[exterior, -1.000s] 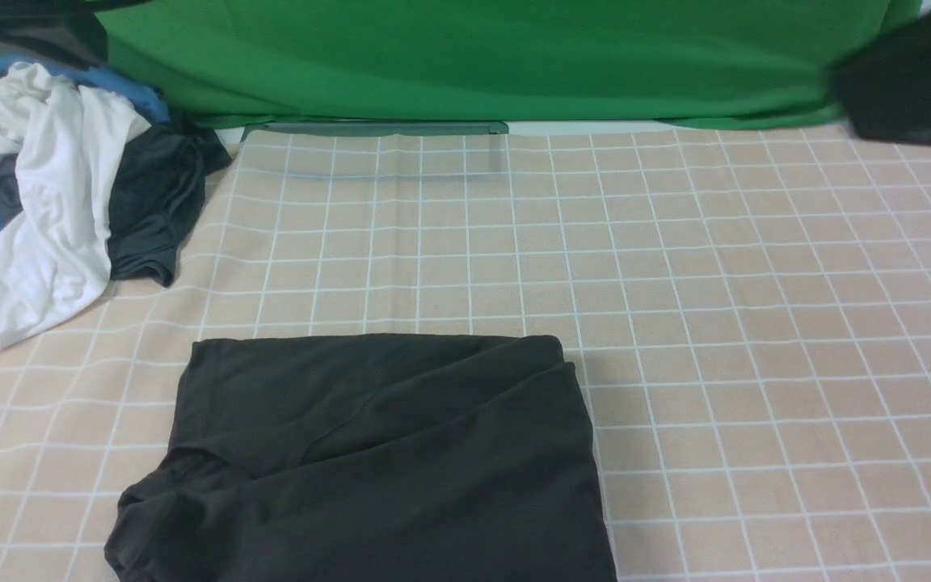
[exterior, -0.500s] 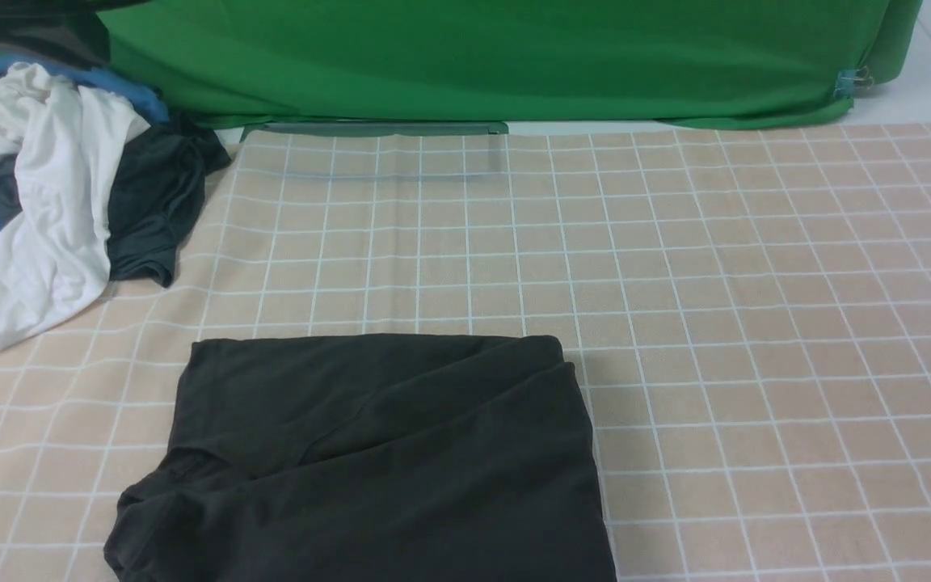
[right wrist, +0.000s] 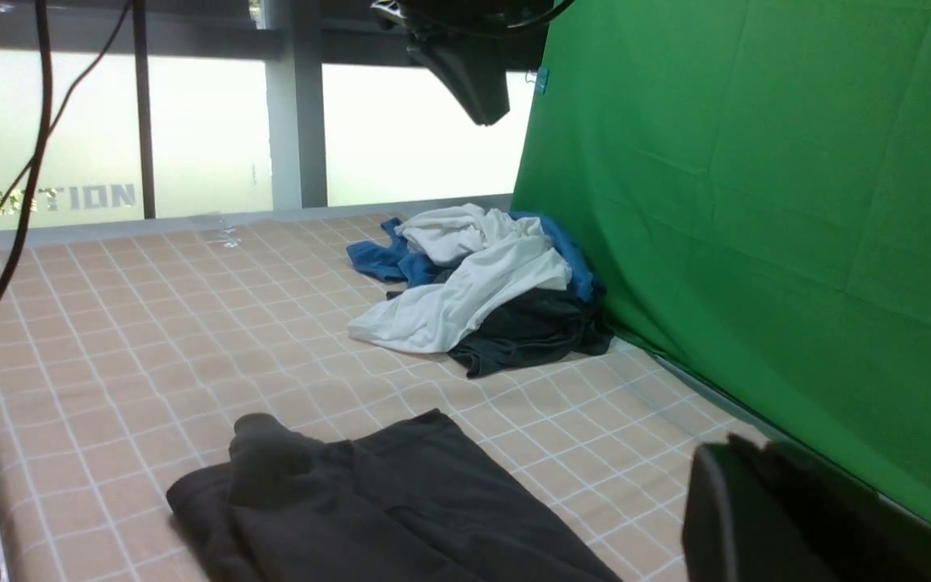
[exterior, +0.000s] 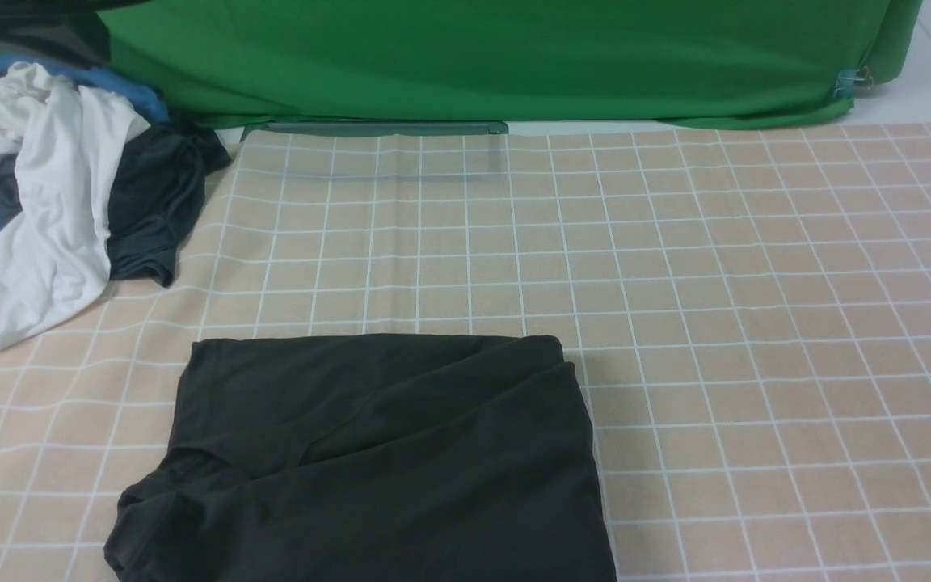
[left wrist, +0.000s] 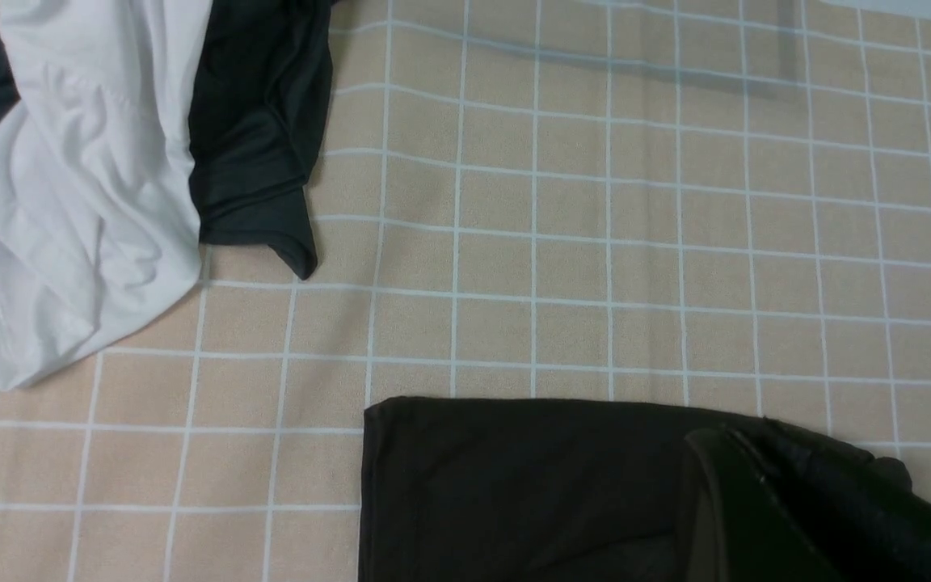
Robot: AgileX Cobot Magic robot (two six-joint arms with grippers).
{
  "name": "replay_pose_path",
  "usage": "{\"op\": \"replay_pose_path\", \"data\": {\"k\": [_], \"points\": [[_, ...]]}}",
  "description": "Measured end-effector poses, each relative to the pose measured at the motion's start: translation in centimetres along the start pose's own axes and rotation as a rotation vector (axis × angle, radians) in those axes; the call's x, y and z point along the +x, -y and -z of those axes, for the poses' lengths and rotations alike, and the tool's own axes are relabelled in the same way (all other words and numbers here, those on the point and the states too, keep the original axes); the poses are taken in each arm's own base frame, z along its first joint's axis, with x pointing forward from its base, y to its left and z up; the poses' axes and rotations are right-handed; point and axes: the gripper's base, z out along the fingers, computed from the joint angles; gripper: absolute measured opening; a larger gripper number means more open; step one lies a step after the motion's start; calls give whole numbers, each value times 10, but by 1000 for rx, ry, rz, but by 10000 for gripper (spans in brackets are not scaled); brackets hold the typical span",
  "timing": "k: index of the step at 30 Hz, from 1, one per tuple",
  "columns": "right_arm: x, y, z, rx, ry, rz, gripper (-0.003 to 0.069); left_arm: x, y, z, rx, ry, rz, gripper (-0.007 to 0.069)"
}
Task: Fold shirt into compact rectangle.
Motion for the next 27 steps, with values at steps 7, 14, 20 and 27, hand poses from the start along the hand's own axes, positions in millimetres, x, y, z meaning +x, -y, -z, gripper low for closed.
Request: {"op": "replay_pose_path", "data": {"k": [7,14,20,27], "points": [[0,0,0,0,0,1,85,-4,0,0,5,45,-12,16],[2,-3,-3,-26,-15,-62,98,-4,0,0,5,44,-12,16],[24,-3,-11,12,14,-161,108,-4,0,0,5,46,-12,16],[90,14,-3,315,7,-177,123,-3,0,0,4,30,-12,16]]}}
